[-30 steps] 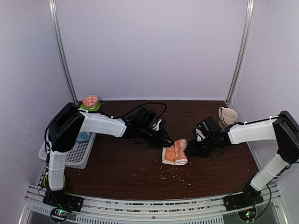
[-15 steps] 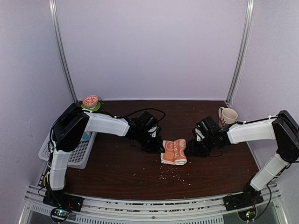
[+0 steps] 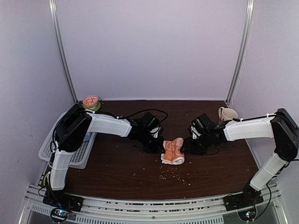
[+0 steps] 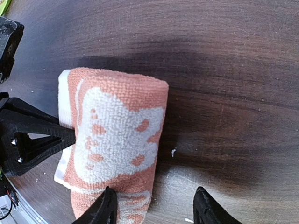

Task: Roll the towels
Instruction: Roll the towel at the center of the board.

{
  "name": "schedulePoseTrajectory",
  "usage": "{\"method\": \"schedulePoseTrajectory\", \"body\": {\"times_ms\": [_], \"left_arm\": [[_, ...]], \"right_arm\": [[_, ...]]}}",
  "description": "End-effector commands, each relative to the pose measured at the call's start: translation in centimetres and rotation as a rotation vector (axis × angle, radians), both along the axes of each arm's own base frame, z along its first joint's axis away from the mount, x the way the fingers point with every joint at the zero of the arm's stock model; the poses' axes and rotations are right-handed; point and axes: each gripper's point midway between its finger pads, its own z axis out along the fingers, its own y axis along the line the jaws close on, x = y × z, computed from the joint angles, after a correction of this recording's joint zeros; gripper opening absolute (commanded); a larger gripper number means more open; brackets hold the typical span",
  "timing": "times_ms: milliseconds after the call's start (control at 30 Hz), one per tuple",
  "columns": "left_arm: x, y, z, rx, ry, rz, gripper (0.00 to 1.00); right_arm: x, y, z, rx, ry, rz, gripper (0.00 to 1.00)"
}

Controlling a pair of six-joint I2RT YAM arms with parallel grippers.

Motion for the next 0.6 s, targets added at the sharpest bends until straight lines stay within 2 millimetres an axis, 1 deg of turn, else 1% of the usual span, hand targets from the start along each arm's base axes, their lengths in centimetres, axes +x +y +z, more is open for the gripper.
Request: {"method": "schedulePoseTrajectory", "body": {"times_ms": [0,267,500,567], "left_arm": [[-0.9,-0.8,-0.3,-0.018,0.009,-0.027,0.03],[-1.0,-0.7,-0.1,-0.028,0.009,-0.024,0.01],[-1.4,-0.7,-0.1,-0.047,0.02,-0.021,0.0],[-1.5,-0.6,0.0,-0.049,0.019,-0.02,0.0]], "right_arm": [[0.5,0.4,0.4,-0.03,-0.018,-0.003,0.57],[1.0,1.8,1.1,-0.033,-0.032,0.005,0.6],[1.0,2.7,0.1,-0.058,-0.013,0.01,0.62],[0.9,3.2,-0.1,-0.058,-0.008,0.017,0.63]]}}
